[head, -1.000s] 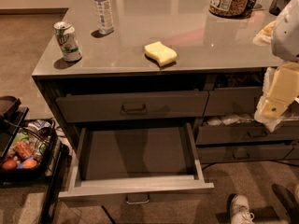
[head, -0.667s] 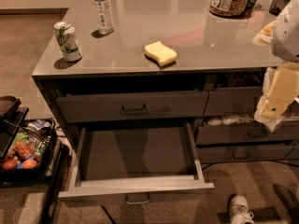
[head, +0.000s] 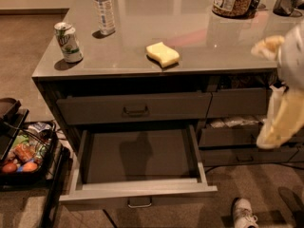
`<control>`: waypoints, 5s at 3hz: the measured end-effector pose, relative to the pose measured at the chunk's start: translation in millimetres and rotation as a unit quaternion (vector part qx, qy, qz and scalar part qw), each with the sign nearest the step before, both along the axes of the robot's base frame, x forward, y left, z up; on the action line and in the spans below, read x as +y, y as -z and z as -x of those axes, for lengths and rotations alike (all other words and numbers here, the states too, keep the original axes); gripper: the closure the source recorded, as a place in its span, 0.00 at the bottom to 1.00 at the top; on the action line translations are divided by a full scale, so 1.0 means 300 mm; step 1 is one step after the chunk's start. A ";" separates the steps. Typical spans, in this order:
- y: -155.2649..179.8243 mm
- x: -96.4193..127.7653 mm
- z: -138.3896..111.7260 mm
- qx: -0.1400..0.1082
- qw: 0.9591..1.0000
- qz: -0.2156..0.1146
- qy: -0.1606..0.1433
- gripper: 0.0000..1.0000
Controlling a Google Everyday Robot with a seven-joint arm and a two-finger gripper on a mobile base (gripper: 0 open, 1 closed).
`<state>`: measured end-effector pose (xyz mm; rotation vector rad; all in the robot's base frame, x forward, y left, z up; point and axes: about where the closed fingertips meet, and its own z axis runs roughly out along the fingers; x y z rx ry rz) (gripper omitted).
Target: Close middle drawer
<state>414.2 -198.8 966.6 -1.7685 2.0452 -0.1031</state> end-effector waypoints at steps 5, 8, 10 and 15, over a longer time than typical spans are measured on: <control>0.365 0.072 0.048 -0.008 0.997 -0.062 -0.042 0.00; 0.946 0.004 0.061 -0.004 0.982 -0.176 -0.062 0.00; 1.041 0.001 0.036 -0.001 0.984 -0.163 -0.078 0.00; 1.634 0.027 0.154 0.033 0.969 -0.220 -0.109 0.00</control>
Offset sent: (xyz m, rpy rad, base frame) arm -0.0192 0.0164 -0.0319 0.0948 -0.0225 0.0246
